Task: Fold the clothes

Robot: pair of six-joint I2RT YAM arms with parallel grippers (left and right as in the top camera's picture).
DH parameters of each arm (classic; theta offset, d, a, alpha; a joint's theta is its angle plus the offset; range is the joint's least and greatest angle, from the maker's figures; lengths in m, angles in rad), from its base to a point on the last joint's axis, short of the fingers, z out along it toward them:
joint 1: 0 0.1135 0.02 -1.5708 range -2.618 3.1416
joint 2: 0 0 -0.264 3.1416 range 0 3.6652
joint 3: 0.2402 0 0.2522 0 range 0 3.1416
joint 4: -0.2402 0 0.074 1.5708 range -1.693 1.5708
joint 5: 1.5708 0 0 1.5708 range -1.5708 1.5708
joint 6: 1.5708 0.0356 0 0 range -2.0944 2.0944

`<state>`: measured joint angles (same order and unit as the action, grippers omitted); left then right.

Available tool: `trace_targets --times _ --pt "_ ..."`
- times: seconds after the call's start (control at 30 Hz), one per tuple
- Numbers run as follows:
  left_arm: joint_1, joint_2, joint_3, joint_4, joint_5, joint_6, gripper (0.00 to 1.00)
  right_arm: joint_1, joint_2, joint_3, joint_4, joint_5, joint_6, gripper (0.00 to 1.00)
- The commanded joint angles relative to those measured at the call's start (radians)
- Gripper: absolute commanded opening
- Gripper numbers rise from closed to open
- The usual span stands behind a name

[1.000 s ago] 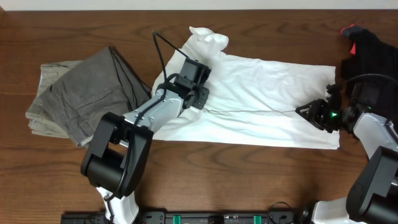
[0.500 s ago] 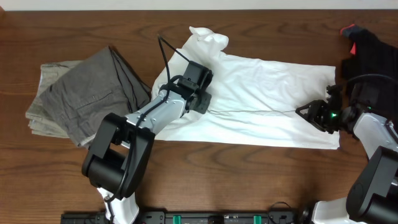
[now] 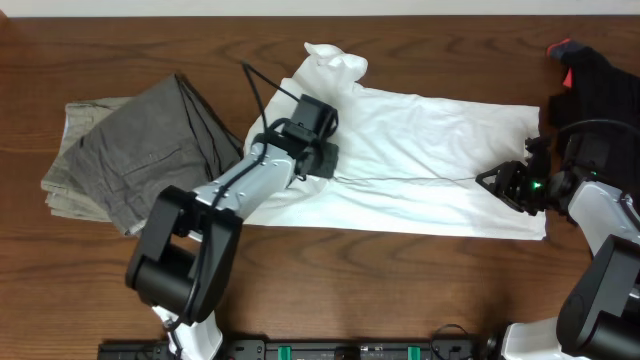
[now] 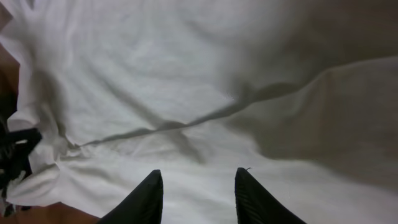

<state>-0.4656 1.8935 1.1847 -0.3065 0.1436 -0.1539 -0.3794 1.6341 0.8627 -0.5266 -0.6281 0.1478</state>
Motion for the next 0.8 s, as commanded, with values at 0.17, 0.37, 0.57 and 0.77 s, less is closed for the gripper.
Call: trace_targets --times 0.17,0.37,0.57,0.77 --pt "0.028 0.008 0.026 0.022 -0.039 -0.043 0.53 0.009 -0.013 0.005 -0.001 0.0 -0.015 0.36" --pt "0.028 0.056 0.026 0.07 0.008 -0.043 0.56 0.009 -0.013 0.005 -0.005 0.0 -0.015 0.35" --pt "0.028 0.059 0.026 0.089 0.025 -0.043 0.42 0.009 -0.013 0.005 -0.009 0.0 -0.015 0.34" --pt "0.026 0.064 0.026 0.1 0.032 -0.043 0.22 0.009 -0.013 0.005 -0.01 -0.001 -0.015 0.33"
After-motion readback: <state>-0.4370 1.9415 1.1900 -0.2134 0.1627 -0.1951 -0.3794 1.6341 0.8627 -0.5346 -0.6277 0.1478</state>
